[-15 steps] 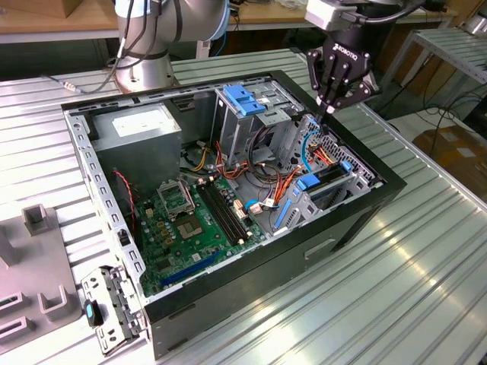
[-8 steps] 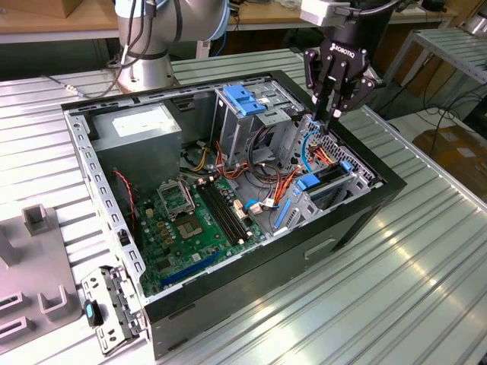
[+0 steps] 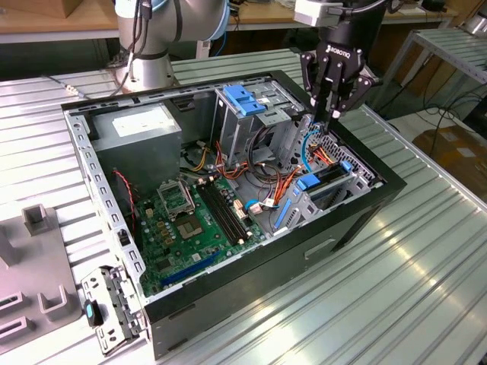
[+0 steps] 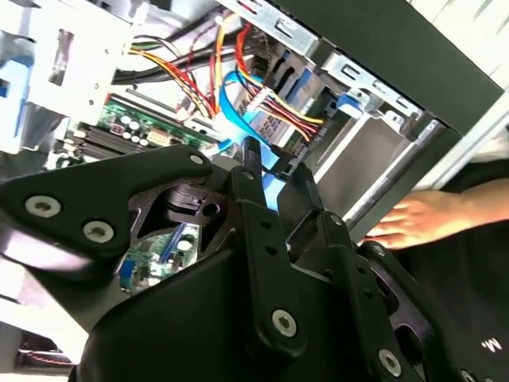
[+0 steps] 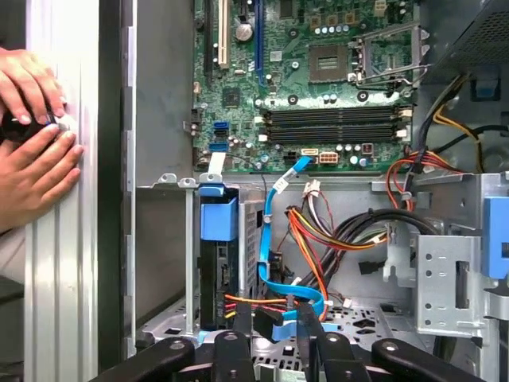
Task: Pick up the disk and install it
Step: 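Insert the second disk wire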
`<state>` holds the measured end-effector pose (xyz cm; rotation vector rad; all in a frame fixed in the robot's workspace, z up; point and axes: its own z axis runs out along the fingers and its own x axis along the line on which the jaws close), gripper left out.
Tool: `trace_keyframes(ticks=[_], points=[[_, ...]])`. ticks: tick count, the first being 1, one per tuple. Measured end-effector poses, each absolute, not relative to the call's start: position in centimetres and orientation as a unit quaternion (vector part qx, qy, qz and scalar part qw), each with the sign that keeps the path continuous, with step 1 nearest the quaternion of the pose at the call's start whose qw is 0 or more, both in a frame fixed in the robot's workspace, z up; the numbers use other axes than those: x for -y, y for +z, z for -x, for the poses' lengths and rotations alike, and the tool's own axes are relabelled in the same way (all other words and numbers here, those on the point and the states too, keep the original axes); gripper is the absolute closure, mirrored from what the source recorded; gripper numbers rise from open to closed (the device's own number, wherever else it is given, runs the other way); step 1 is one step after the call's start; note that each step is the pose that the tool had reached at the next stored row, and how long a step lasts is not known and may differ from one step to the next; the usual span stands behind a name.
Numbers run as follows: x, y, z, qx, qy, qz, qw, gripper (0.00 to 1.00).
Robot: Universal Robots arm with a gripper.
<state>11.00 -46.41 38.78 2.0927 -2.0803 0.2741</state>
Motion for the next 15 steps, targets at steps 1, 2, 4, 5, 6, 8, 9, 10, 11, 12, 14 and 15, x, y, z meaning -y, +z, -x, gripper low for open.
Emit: trace_keyframes(ticks=[1, 2, 4, 5, 6, 8, 9, 10, 11, 12, 14, 15], points=[[46.4, 38.7, -11.0, 0.699, 0.095, -0.703, 0.092, 0.64], [46.2, 38.5, -11.0, 0.698, 0.102, -0.702, 0.099, 0.64], [46.1, 38.3, -11.0, 0.697, 0.109, -0.701, 0.106, 0.64], [45.9, 38.2, -11.0, 0.696, 0.115, -0.7, 0.112, 0.65], [45.8, 38.1, -11.0, 0.695, 0.118, -0.7, 0.115, 0.72], [45.7, 37.9, -11.0, 0.694, 0.124, -0.699, 0.121, 0.78], [45.6, 37.9, -11.0, 0.694, 0.127, -0.698, 0.124, 0.84], [45.5, 37.8, -11.0, 0.693, 0.129, -0.698, 0.126, 0.84], [45.5, 37.7, -11.0, 0.693, 0.131, -0.697, 0.129, 0.89], [45.4, 37.5, -11.0, 0.692, 0.135, -0.696, 0.133, 0.89], [45.3, 37.3, -11.0, 0.691, 0.141, -0.695, 0.138, 0.89], [45.3, 37.2, -11.1, 0.691, 0.143, -0.695, 0.141, 0.89]])
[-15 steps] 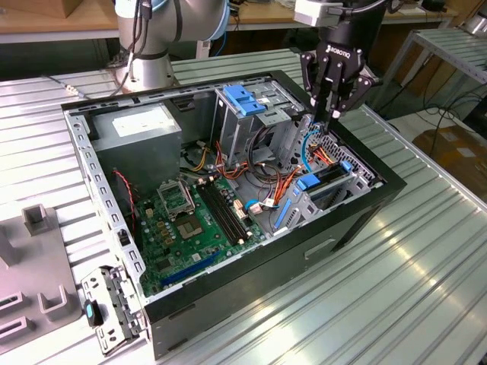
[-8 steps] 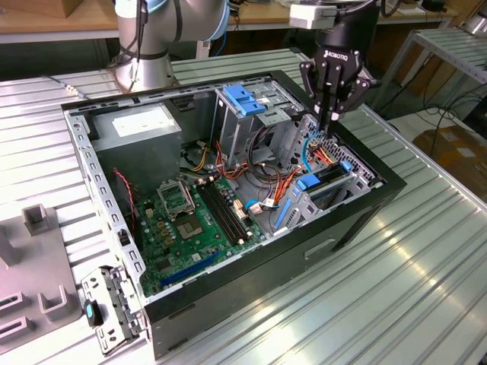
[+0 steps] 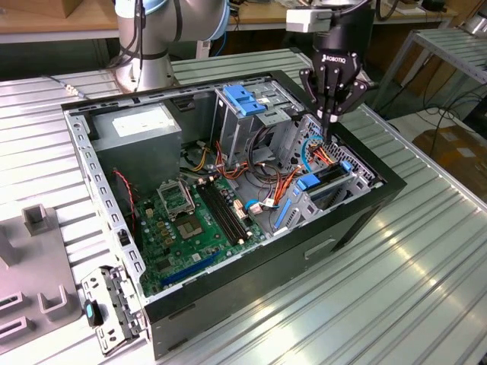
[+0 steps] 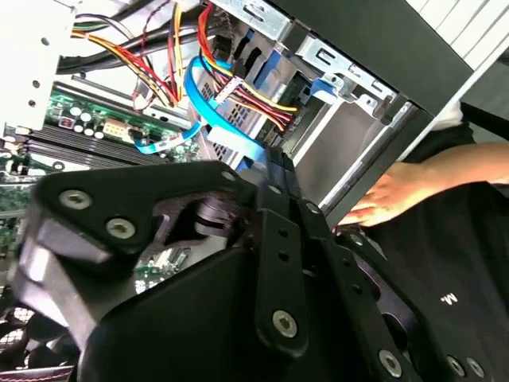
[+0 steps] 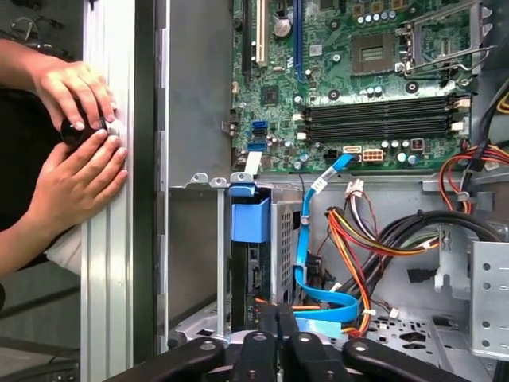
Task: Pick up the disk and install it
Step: 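Insert the second disk wire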
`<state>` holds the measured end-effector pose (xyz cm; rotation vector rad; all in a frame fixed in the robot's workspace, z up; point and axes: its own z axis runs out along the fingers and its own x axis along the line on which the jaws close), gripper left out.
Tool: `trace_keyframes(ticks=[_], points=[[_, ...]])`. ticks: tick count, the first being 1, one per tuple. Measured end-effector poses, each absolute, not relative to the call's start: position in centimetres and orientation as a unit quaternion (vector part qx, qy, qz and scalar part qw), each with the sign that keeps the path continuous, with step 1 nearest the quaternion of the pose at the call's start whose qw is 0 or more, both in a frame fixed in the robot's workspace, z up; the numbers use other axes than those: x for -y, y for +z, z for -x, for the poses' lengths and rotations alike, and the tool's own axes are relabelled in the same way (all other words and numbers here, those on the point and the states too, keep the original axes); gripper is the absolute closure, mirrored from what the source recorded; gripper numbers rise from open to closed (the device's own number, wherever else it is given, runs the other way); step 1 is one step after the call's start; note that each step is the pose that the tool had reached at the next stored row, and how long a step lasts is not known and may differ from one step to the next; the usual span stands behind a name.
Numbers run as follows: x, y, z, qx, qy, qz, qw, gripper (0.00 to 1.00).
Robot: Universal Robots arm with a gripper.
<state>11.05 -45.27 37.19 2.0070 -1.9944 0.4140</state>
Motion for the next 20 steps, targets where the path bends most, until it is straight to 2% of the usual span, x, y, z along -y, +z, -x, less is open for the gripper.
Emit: trace_keyframes(ticks=[2, 7, 8, 13, 20], points=[[45.2, 37.0, -11.0, 0.69, 0.148, -0.694, 0.145, 0.76], [45.0, 36.3, -11.0, 0.687, 0.158, -0.692, 0.156, 0.77], [45.0, 36.2, -11.1, 0.687, 0.16, -0.691, 0.157, 0.84], [45.0, 35.7, -11.0, 0.687, 0.161, -0.691, 0.159, 0.84], [46.5, 35.5, -10.4, 0.695, 0.126, -0.698, 0.119, 0.84]])
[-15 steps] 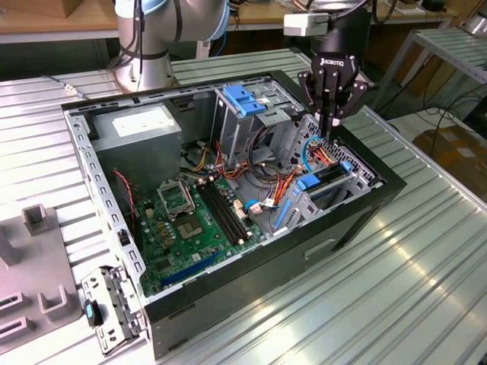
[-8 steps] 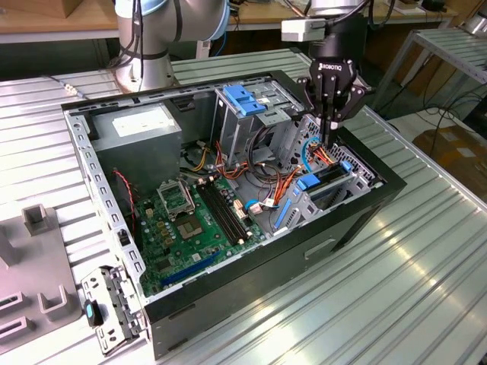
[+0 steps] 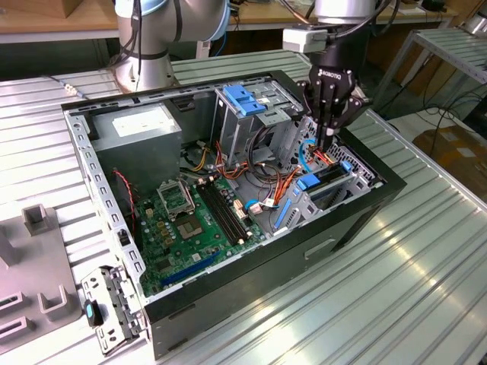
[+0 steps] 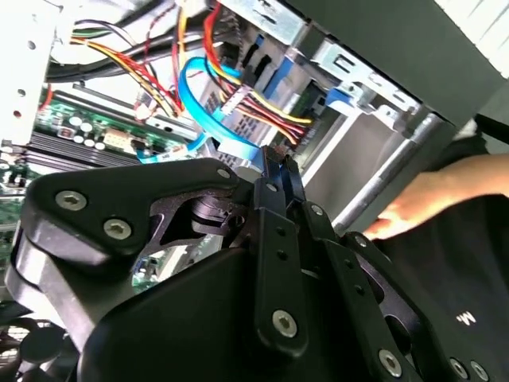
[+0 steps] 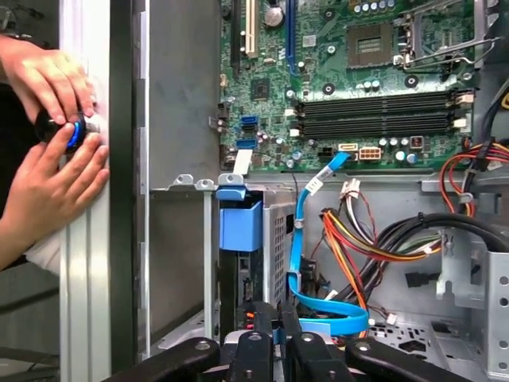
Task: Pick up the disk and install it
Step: 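Insert the second disk wire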
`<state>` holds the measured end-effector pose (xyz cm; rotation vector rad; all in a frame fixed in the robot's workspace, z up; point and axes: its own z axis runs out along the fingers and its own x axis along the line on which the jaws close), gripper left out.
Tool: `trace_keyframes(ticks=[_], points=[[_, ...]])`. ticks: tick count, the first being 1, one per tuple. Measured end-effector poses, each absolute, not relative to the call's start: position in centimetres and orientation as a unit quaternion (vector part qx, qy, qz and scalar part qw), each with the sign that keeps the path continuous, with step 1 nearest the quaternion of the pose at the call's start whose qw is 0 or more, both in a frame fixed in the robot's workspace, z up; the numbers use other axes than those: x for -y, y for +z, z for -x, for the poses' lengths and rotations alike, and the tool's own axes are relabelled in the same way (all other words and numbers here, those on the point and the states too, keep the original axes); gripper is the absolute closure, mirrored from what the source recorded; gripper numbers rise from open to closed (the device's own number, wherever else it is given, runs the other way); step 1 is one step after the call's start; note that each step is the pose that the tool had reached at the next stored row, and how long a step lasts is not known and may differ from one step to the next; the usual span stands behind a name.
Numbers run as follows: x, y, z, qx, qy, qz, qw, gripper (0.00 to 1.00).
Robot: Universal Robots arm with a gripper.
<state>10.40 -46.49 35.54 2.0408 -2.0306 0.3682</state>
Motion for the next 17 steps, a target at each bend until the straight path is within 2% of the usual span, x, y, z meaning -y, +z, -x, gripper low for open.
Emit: trace_keyframes(ticks=[5, 14, 17], points=[[47.3, 35.5, -10.0, 0.697, 0.114, -0.7, 0.105, 0.84], [49.2, 35.5, -9.7, 0.699, 0.103, -0.702, 0.086, 0.84], [50.0, 35.5, -9.6, 0.7, 0.094, -0.704, 0.075, 0.84]])
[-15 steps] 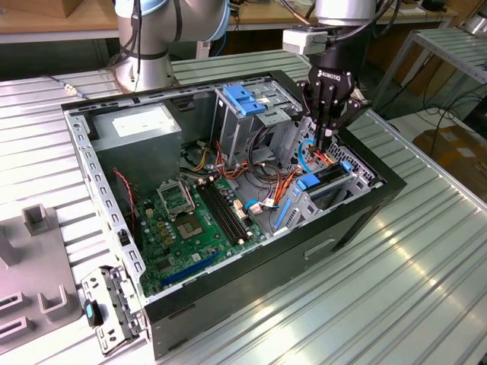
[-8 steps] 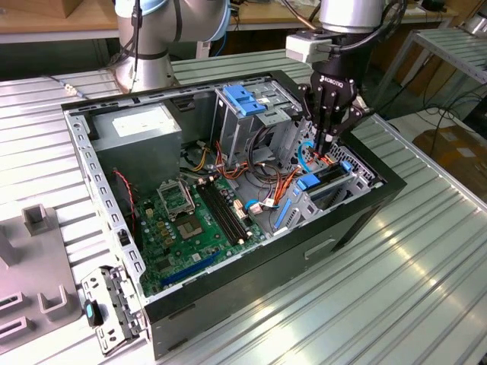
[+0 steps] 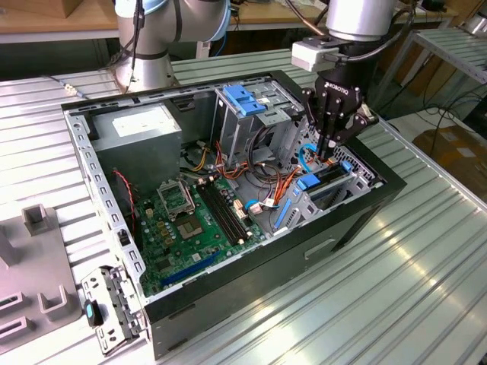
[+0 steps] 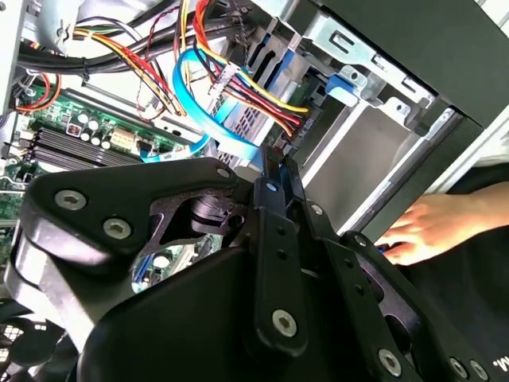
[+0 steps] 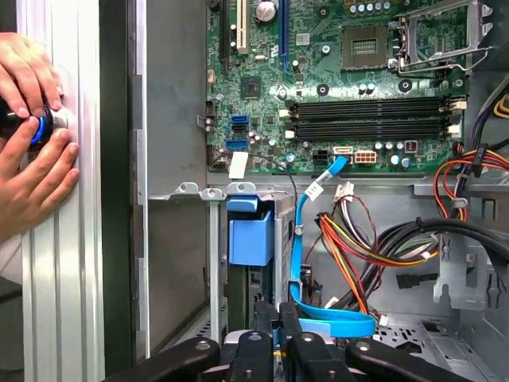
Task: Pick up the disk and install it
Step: 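Insert the second disk wire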
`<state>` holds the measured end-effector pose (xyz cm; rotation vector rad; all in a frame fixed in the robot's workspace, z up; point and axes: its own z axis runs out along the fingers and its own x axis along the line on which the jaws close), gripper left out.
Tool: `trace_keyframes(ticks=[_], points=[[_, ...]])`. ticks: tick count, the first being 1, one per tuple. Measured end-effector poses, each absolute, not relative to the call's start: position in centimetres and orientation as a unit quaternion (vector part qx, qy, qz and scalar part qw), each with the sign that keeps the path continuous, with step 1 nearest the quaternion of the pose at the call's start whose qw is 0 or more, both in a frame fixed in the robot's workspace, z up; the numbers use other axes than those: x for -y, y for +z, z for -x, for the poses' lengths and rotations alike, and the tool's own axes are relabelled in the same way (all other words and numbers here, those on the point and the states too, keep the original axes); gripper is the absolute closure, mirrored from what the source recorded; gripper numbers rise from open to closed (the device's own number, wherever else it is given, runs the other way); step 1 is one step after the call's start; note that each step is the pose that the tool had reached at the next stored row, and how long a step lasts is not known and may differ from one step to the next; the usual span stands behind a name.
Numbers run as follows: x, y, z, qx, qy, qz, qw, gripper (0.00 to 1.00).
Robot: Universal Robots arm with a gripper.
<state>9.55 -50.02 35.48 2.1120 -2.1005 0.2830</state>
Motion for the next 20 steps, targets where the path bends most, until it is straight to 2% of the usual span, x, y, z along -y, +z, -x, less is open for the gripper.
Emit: trace_keyframes(ticks=[2, 8, 13, 20], points=[[50.8, 35.5, -9.5, 0.701, 0.087, -0.705, 0.065, 0.84], [52.2, 35.3, -9.1, 0.698, 0.082, -0.709, 0.053, 0.84], [52.6, 35.2, -8.8, 0.692, 0.087, -0.715, 0.038, 0.84], [53.1, 34.9, -8.4, 0.684, 0.079, -0.725, 0.02, 0.84]])
